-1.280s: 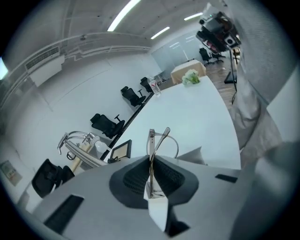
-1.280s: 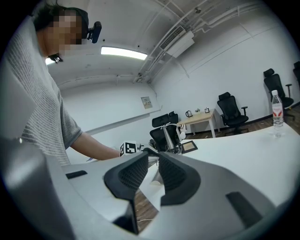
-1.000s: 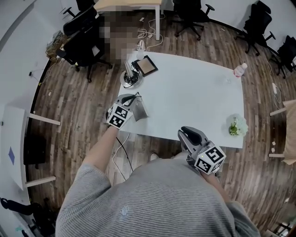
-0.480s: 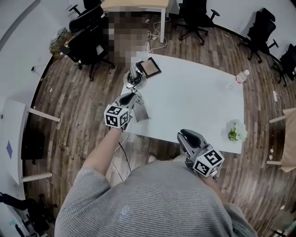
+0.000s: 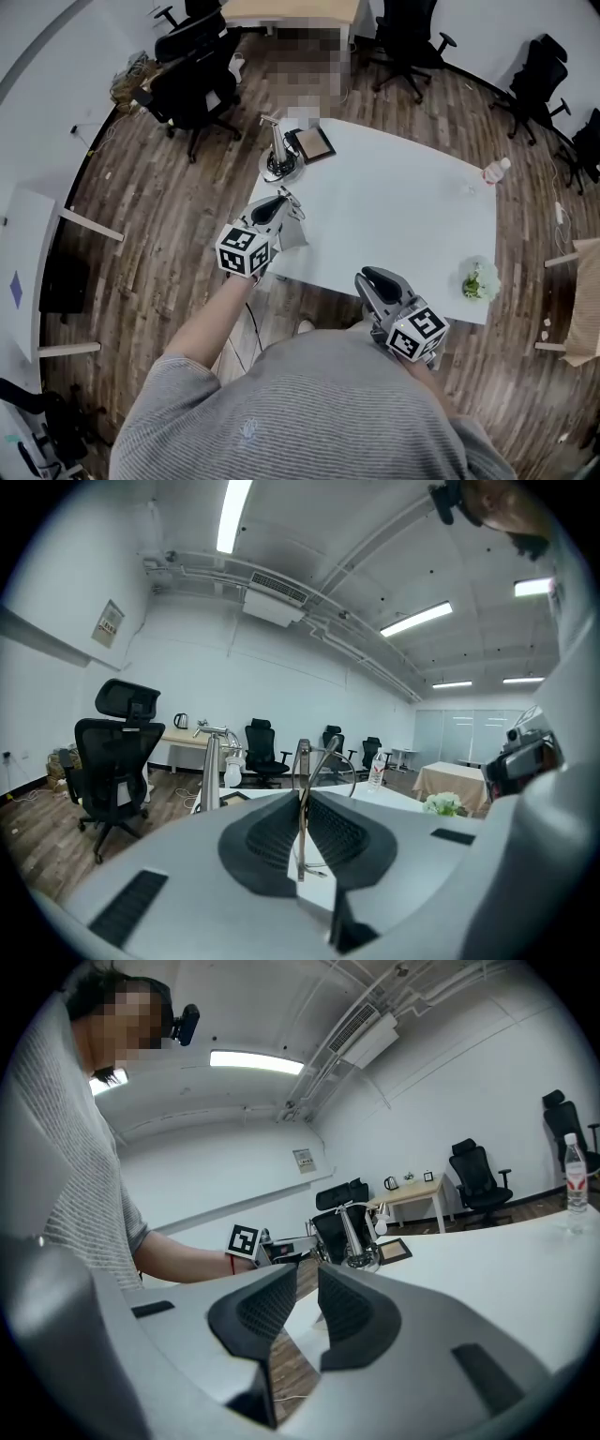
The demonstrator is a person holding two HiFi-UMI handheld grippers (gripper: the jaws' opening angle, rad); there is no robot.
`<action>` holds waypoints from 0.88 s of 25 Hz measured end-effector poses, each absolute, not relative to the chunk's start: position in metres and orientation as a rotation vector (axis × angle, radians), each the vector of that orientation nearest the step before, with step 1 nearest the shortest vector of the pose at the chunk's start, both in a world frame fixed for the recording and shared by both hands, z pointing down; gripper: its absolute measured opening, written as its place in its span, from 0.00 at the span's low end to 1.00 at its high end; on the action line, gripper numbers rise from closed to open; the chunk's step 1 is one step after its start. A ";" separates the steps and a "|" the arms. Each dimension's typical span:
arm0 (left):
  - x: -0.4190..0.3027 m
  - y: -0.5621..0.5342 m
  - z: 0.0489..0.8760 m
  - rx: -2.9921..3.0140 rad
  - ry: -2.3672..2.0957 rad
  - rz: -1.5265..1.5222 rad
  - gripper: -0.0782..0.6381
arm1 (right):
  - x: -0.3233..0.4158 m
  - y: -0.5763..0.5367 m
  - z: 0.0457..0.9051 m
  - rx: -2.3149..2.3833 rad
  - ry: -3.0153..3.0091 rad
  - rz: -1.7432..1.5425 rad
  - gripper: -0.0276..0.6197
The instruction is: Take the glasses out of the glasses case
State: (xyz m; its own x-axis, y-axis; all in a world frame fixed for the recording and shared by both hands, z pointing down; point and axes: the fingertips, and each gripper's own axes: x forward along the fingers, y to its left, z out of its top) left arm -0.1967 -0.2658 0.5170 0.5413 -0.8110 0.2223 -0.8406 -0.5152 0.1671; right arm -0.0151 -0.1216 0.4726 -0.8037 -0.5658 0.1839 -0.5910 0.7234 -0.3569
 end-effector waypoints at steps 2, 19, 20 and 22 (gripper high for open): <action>-0.190 -0.258 0.512 2.529 -1.363 0.144 0.16 | -0.018 -0.121 0.473 0.950 -2.862 0.618 0.14; -0.160 -0.203 0.491 2.550 -1.309 0.124 0.16 | -0.030 -0.114 0.476 0.894 -2.880 0.605 0.14; -0.158 -0.200 0.488 2.547 -1.306 0.112 0.16 | -0.031 -0.114 0.475 0.894 -2.878 0.601 0.14; -0.155 -0.193 0.482 2.544 -1.299 0.095 0.16 | -0.033 -0.113 0.473 0.896 -2.872 0.593 0.14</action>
State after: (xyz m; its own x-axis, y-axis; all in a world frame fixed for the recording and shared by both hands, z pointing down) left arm -0.1551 -0.1933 0.4822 0.5931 -0.7836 0.1850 -0.8021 -0.5552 0.2197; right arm -0.0328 -0.1134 0.4725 -0.8266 -0.5322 0.1829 -0.5612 0.7547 -0.3398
